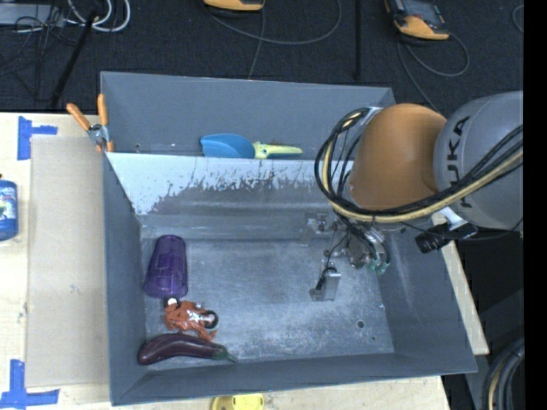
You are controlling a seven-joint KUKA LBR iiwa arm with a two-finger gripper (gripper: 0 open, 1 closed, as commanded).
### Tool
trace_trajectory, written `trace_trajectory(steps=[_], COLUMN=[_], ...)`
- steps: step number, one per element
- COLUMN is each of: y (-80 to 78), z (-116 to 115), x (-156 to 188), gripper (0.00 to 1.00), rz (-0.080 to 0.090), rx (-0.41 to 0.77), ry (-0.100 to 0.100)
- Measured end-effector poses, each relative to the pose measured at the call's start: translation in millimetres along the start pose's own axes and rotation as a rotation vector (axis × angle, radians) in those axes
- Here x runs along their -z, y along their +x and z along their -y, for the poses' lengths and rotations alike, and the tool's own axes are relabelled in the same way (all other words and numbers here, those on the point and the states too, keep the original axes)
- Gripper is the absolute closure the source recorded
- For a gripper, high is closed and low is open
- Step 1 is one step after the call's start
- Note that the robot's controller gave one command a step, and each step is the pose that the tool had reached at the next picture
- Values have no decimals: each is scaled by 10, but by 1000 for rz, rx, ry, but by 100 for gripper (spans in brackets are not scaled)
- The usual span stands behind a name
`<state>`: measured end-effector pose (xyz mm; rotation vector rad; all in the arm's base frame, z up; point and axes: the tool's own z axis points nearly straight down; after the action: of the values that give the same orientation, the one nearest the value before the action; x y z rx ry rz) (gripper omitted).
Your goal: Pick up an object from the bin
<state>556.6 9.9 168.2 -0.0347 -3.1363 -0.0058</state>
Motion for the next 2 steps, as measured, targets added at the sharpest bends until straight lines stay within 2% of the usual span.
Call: trace_trajectory(steps=[1, 2], y=[-176, -8], z=[-85, -679], x=[0, -221], gripper=[0, 0], rz=[5, 6], rx=[-25, -37], ry=[6, 3])
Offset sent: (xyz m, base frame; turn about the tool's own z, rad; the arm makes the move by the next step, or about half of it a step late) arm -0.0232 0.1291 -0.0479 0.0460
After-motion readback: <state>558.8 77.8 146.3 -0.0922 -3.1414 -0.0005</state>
